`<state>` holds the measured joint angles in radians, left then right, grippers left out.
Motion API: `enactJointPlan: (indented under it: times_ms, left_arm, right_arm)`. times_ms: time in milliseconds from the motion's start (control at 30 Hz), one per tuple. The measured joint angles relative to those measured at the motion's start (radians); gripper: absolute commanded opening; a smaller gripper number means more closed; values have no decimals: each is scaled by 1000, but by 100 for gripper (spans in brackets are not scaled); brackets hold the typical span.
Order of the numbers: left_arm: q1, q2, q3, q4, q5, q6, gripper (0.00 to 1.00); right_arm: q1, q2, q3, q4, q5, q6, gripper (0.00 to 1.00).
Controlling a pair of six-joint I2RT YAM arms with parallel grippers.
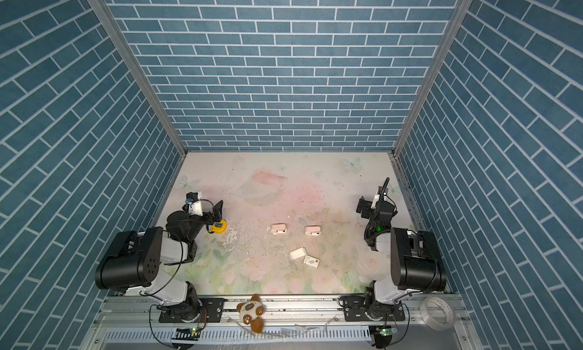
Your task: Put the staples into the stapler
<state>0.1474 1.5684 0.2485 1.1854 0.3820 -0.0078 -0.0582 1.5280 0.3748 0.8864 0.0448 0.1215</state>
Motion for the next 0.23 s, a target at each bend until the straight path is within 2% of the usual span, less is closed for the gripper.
enactJointPlan:
  times_ms: [233]
  left_arm:
    - [-29, -7, 66, -115, -12, 32, 100]
  right_arm:
    - [1, 1, 7, -31, -8, -19, 99]
